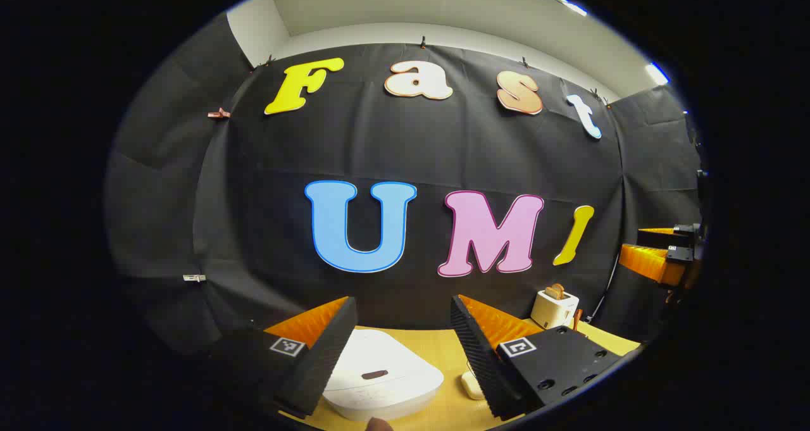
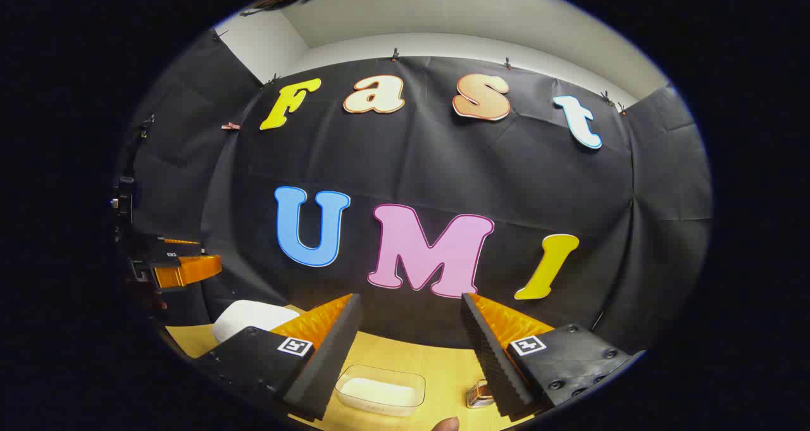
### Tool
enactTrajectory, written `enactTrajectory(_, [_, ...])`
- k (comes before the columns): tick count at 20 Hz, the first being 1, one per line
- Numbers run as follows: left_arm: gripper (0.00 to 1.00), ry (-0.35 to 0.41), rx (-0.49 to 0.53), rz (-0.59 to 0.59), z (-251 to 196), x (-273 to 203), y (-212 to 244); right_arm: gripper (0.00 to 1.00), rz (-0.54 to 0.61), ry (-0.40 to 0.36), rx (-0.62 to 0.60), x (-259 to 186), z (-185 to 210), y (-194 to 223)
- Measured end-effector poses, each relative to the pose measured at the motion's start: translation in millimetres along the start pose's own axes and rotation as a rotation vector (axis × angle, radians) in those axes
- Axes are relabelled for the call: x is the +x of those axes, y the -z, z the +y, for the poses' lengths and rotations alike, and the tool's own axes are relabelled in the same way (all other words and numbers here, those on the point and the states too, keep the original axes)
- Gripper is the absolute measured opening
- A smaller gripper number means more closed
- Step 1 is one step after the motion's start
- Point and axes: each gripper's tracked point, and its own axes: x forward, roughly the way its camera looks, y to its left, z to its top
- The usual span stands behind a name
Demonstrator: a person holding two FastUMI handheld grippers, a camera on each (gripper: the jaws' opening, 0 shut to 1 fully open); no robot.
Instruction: Close the left gripper, press the button to open the rice cooker; take a wooden spoon from the chopstick holder with the right hand, scoop a spoonful of rice and pour it into the rice cooker, then put the wooden spoon back into the chopstick holder.
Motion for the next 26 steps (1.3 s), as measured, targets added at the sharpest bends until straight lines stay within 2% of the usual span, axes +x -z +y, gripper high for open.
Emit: enactTrajectory(26, [0.95, 0.024, 0.001, -0.016, -6.6, -6.4, -4.6, 0.97, -0.005, -0.014, -0.035, -7.9, 7.7, -2.0])
